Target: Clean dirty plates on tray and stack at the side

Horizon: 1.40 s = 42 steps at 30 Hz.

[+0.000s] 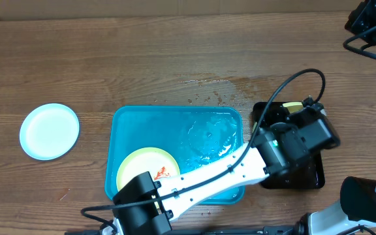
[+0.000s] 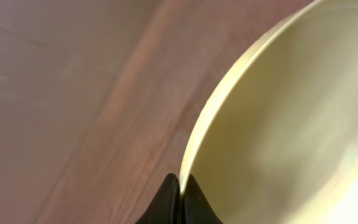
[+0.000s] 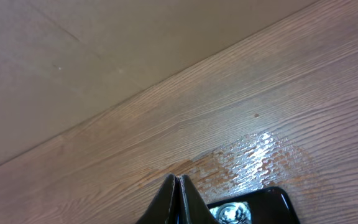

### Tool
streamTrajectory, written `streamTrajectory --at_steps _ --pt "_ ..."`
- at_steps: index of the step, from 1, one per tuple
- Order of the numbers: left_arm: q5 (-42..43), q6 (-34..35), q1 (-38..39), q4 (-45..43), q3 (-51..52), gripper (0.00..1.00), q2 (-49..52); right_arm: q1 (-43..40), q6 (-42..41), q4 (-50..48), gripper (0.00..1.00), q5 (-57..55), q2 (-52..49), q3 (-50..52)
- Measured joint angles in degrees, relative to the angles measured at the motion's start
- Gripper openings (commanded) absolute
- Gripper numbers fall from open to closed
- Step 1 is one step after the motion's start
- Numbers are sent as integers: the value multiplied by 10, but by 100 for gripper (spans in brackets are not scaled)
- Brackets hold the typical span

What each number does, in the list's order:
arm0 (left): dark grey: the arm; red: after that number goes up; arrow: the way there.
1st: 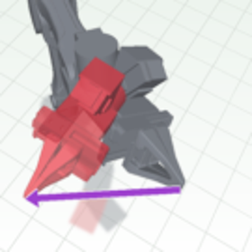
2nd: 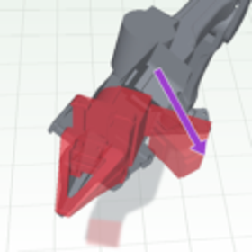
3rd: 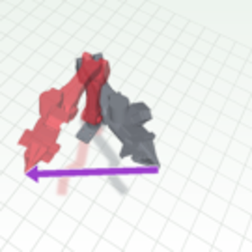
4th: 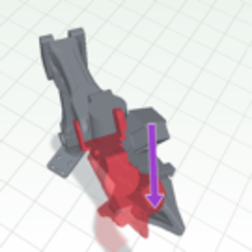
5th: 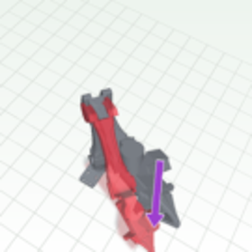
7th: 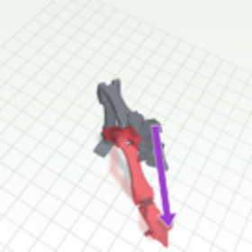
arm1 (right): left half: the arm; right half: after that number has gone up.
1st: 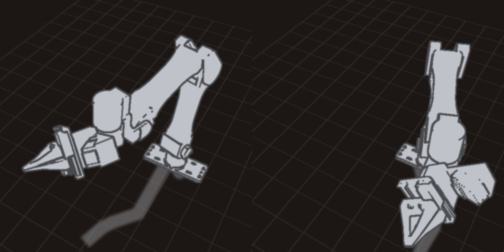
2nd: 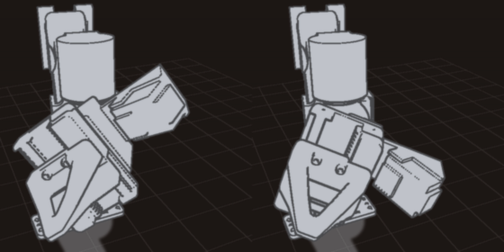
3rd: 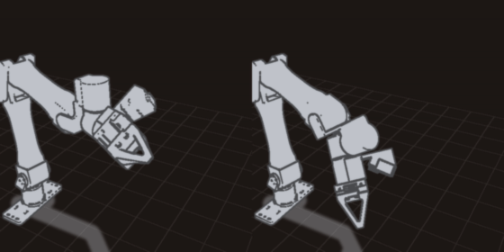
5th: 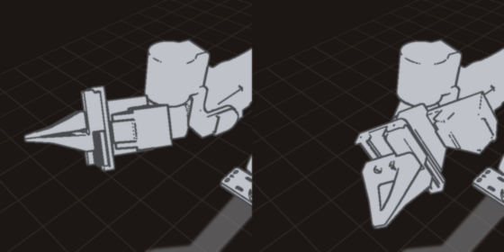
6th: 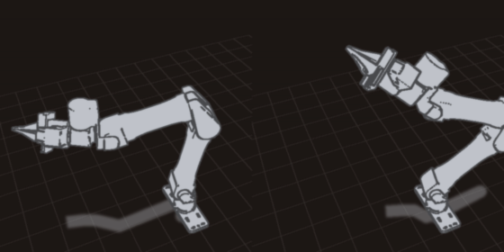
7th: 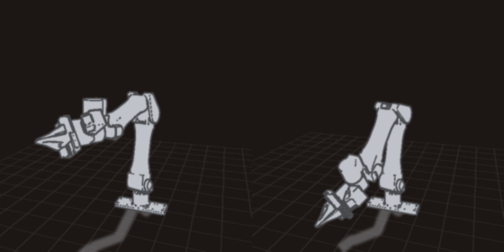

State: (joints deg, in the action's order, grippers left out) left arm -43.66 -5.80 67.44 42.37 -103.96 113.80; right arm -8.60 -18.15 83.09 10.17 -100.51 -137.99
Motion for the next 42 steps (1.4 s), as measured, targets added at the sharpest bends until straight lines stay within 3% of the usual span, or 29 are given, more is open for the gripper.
streamTrajectory --at_steps 5,10,16,20,25,31,37,42 --pt "-77 7 7 -25 -2 4 0 0 0 0 4 0 0 0" --pt "27 8 -9 30 -3 4 0 0 0 0 4 1 0 0" --pt "54 52 -16 38 -7 4 0 0 0 1 4 1 0 0" --pt "162 94 -44 68 -36 4 1 0 0 11 4 1 0 0" --pt "324 177 -156 118 -93 4 0 0 0 29 4 1 0 0" --pt "439 257 -337 187 -103 4 0 0 0 45 4 1 0 0" --pt "489 312 -511 217 -90 5 0 0 0 59 4 1 0 0" --pt "506 336 -619 200 -2 5 -8 0 0 67 4 1 0 0"
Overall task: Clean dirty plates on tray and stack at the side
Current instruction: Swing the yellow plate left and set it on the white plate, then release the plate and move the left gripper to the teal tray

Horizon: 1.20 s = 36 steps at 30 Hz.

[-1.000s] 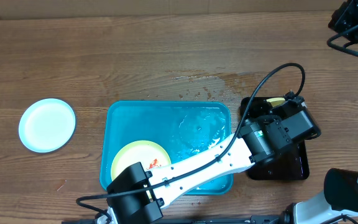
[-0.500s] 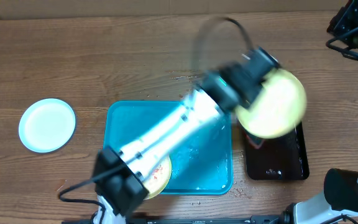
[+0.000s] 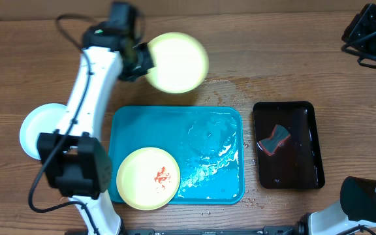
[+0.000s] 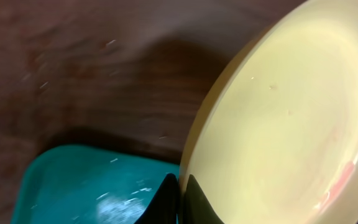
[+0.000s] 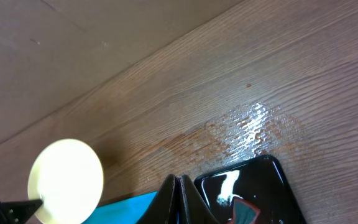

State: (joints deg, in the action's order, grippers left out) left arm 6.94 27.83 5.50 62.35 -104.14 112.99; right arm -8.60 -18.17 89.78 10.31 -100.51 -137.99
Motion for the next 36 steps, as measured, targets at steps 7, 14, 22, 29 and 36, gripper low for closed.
streamTrajectory --at_steps 7,14,22,29,36 --pt "33 33 -121 -130 250 4 -118 0 0 0 4 24 0 0" --pt "60 55 -258 -174 424 4 -320 0 0 2 4 53 0 0" --pt "70 66 -465 -187 533 4 -375 0 4 38 4 60 0 0" --pt "80 68 -626 -229 565 4 -362 0 12 58 4 60 0 0" --pt "81 68 -658 -265 565 4 -300 0 15 58 4 70 0 0"
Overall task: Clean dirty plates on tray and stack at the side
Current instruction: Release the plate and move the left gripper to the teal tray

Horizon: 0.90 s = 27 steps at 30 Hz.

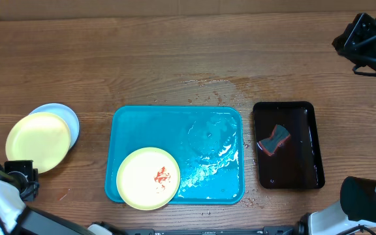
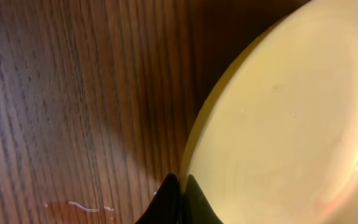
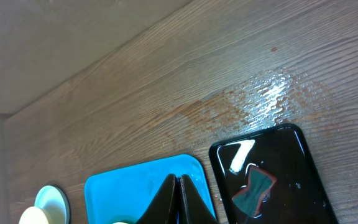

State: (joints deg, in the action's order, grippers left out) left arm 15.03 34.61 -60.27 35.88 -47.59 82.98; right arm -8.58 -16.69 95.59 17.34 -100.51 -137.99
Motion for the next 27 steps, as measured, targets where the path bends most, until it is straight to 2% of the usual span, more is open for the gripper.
streamTrajectory --at_steps 6,16,17,20,23,26,27 --pt "2 1 0 -36 0 4 81 0 0 7 4 4 0 0" --pt "19 4 20 -27 -29 4 94 0 0 9 4 5 0 0" --pt "19 4 28 -20 -37 8 94 0 0 9 4 5 0 0" --pt "20 10 61 -13 -65 31 94 0 0 9 4 5 0 0" --pt "20 11 82 -13 -80 32 94 0 0 9 4 5 0 0" --pt "21 13 97 -10 -83 38 94 0 0 10 4 5 0 0" --pt "22 14 97 -7 -83 37 94 0 0 10 4 5 0 0"
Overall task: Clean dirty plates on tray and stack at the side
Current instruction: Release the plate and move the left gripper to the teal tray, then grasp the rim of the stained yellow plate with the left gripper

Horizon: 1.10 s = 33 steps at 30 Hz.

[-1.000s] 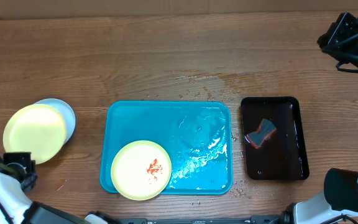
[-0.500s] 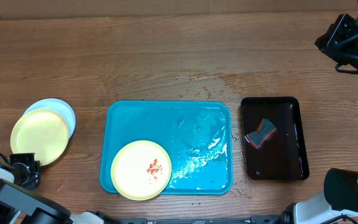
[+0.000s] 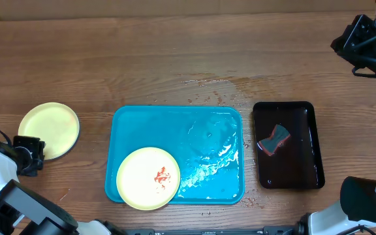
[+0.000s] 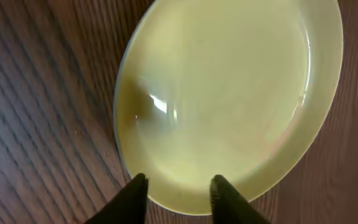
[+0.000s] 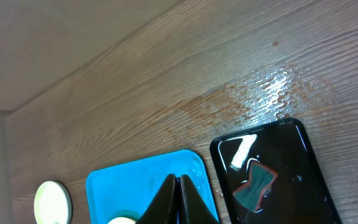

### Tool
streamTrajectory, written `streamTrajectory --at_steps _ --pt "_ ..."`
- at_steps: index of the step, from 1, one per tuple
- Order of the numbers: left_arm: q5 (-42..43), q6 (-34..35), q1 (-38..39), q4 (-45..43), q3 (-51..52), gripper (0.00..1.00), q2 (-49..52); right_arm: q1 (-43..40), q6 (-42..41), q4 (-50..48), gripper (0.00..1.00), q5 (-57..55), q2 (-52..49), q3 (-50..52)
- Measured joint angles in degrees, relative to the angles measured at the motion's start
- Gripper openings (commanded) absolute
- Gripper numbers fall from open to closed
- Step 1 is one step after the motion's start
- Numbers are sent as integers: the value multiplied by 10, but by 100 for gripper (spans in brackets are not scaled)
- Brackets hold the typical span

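Observation:
A clean pale yellow plate (image 3: 48,130) lies flat on the wood at the table's left side; no other plate shows beneath it. My left gripper (image 3: 30,155) is just in front of it and open. In the left wrist view its fingertips (image 4: 178,182) straddle the near rim of the clean plate (image 4: 229,93) without gripping it. A second yellow plate (image 3: 147,177) with a red smear sits in the front left corner of the blue tray (image 3: 207,124). My right gripper (image 5: 179,185) is shut on nothing, high at the back right.
A black tray (image 3: 309,170) to the right of the blue tray holds a dark sponge (image 3: 274,139). A wet patch (image 3: 207,85) shines on the wood behind the blue tray. The right arm (image 3: 365,36) is at the far right corner.
My left gripper was shut on the clean plate's rim, the plate overlapping a light blue plate. Now the plate covers the blue one and the gripper is open, just off the rim.
My left arm reached across the blue tray to the black tray with a yellow plate, while a light blue plate lay alone at the left. Then it held the plate behind the tray, then over the blue plate. Now the plate rests there, released.

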State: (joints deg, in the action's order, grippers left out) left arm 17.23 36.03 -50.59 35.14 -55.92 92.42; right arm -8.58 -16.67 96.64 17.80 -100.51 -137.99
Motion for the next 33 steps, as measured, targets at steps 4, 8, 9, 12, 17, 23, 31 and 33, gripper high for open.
streamTrajectory --at_steps 4,8,9,12,17,23,31,33 --pt "1 -4 0 18 0 34 0 0 0 0 4 0 0 0" --pt "2 -33 25 48 0 41 0 0 -1 0 25 0 0 0" --pt "2 -39 36 56 0 42 0 0 -2 0 31 0 0 0" --pt "-7 -63 95 87 0 44 -7 0 1 0 35 0 0 0" --pt "-45 -90 222 129 0 60 -49 0 0 1 49 0 0 0" --pt "-89 -103 387 202 -2 75 -81 0 2 3 66 0 -5 0" --pt "-142 -94 469 278 -2 80 -80 0 2 4 68 0 -12 0" --pt "-147 -94 470 282 0 80 -80 0 2 4 68 0 -12 0"
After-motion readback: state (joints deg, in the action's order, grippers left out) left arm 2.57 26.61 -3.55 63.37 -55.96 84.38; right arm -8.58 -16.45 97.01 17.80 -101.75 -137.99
